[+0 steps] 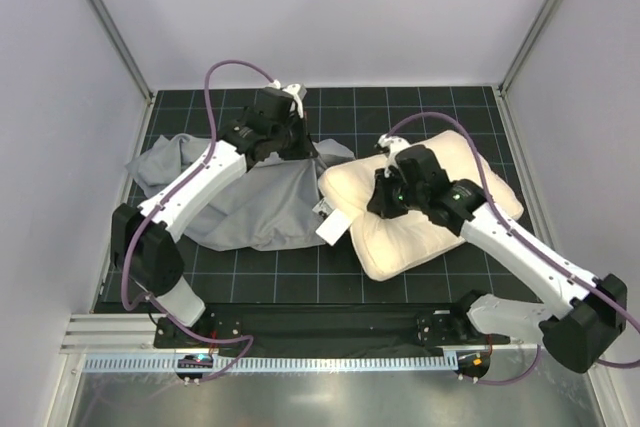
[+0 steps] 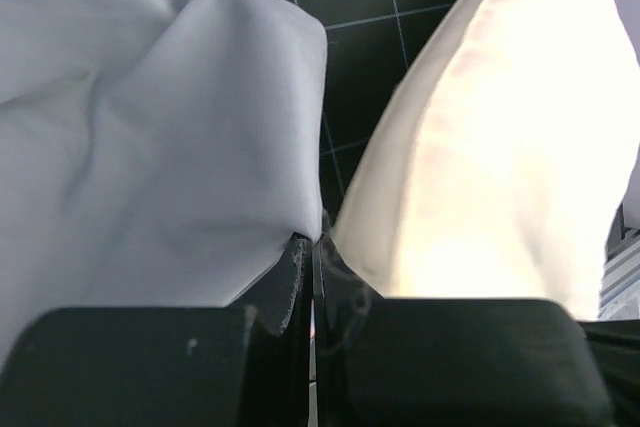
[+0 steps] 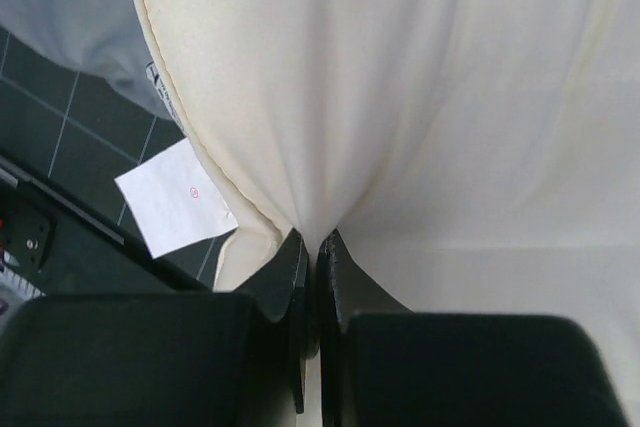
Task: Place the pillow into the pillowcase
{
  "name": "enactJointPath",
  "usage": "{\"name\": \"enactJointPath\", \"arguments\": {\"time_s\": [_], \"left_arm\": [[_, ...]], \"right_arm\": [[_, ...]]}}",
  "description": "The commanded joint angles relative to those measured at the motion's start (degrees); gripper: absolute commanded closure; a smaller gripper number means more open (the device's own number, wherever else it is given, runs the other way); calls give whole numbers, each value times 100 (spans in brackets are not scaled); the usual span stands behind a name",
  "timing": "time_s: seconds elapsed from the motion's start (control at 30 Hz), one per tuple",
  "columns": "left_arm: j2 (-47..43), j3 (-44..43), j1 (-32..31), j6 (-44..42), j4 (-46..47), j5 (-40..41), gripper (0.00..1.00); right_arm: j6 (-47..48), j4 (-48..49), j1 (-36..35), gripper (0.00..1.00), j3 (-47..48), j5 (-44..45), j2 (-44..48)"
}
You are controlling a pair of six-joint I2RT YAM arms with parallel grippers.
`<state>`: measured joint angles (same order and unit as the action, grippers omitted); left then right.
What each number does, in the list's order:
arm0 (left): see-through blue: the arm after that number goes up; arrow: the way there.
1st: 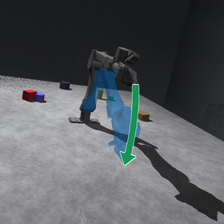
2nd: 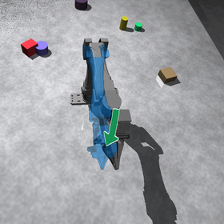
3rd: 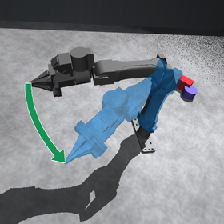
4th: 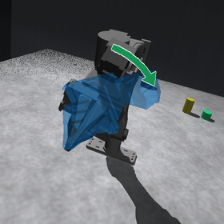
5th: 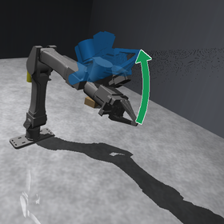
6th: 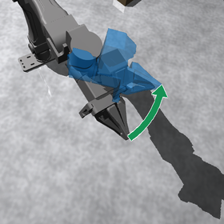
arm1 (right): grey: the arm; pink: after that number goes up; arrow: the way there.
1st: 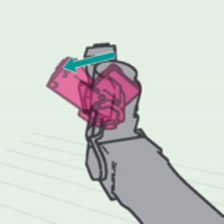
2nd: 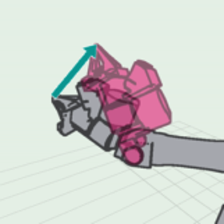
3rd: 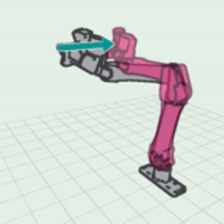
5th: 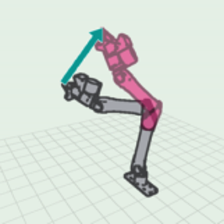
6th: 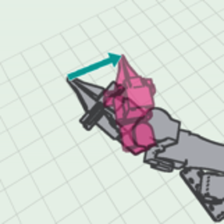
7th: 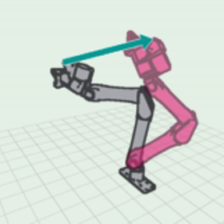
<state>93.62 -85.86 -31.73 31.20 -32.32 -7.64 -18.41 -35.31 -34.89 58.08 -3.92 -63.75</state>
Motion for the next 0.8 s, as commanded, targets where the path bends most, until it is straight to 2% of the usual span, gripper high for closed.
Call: {"name": "enactJointPath", "arguments": {"time_s": [0.0,0.17,0.27,0.4,0.5,0.57,0.7,0.77], "left_arm": [[86,-159,-88,-44,-170,-80,100],[-116,121,-185,9,-161,34,100],[-344,368,-448,61,-126,192,100],[-669,1105,-668,359,294,141,100],[-793,1230,-677,422,296,227,100],[-811,1160,-660,352,200,535,100],[-732,721,-484,246,-239,650,100],[-644,405,-387,158,-519,894,100]], "right_arm": [[-171,578,-210,96,-105,-759,-374],[-276,769,-360,96,168,-698,-1182],[-329,973,-351,96,518,-505,-1482],[-478,1017,-351,96,1501,-241,-2367],[-768,1017,-308,96,2108,172,-2739],[-909,1157,-194,96,2338,339,-3038],[-1278,1395,-27,96,2900,366,-3442],[-1410,1483,96,96,2998,699,-3496]]}}
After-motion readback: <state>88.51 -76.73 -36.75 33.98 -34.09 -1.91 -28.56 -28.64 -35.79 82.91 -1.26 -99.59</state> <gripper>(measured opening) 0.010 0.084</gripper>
